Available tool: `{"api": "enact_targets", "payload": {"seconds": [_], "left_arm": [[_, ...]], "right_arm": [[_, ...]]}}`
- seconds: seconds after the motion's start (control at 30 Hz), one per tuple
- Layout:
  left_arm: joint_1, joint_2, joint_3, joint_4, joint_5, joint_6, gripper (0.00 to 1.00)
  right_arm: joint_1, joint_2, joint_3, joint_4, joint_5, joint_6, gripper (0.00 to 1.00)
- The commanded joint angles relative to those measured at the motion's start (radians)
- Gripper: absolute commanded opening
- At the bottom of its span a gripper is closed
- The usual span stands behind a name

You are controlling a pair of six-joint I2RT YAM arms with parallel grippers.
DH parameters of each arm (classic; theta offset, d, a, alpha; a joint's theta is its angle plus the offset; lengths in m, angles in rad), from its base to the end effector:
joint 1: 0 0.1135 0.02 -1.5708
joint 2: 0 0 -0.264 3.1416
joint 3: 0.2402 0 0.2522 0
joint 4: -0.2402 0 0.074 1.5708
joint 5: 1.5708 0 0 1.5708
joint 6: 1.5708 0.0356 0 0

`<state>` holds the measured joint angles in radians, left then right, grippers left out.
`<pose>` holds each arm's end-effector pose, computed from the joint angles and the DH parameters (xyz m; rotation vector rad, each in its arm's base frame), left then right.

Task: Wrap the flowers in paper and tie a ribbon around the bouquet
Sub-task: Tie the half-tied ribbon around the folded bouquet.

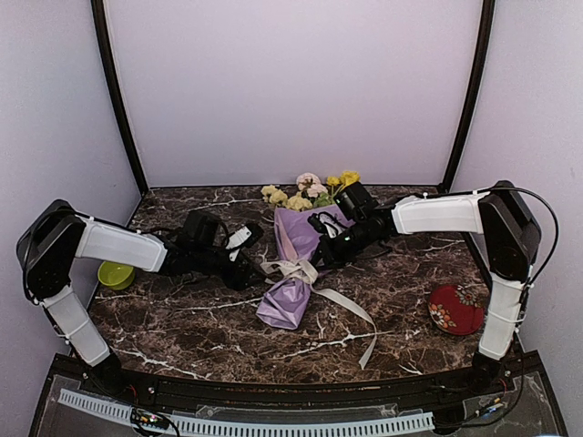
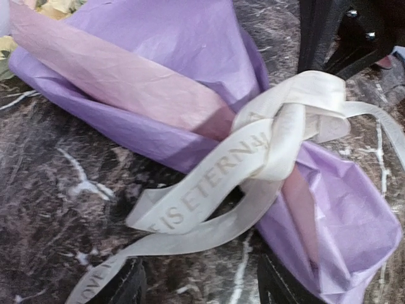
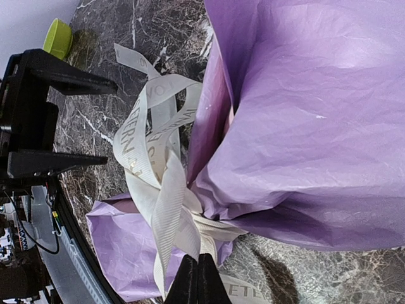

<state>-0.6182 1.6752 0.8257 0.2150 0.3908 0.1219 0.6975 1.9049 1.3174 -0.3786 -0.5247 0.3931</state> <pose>0.2696 -0.2084 0.1684 1.0139 1.9971 -0.7044 0.2977 0.2727 0.1908 -0.6324 2.6326 1.0559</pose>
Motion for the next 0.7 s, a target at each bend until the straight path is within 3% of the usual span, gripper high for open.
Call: {"api": "enact_targets", "payload": {"seconds": [0.0, 0.37, 0.67], "left_arm": [[0.010, 0.019, 0.031, 0.030, -0.163, 0.126, 0.62], [0.009, 0.099, 0.081, 0.052, -0.032, 0.142, 0.57], [0.009, 0.149, 0.136, 0.034, -0.081, 0.162, 0.56]], "right_arm": [[-0.004, -0.027, -0.008, 0.018, -0.012, -0.005, 0.00], [-0.003, -0.022, 0.002, 0.005, -0.010, -0.010, 0.00], [-0.004, -0.021, 0.005, 0.003, -0.012, -0.011, 0.00]]}}
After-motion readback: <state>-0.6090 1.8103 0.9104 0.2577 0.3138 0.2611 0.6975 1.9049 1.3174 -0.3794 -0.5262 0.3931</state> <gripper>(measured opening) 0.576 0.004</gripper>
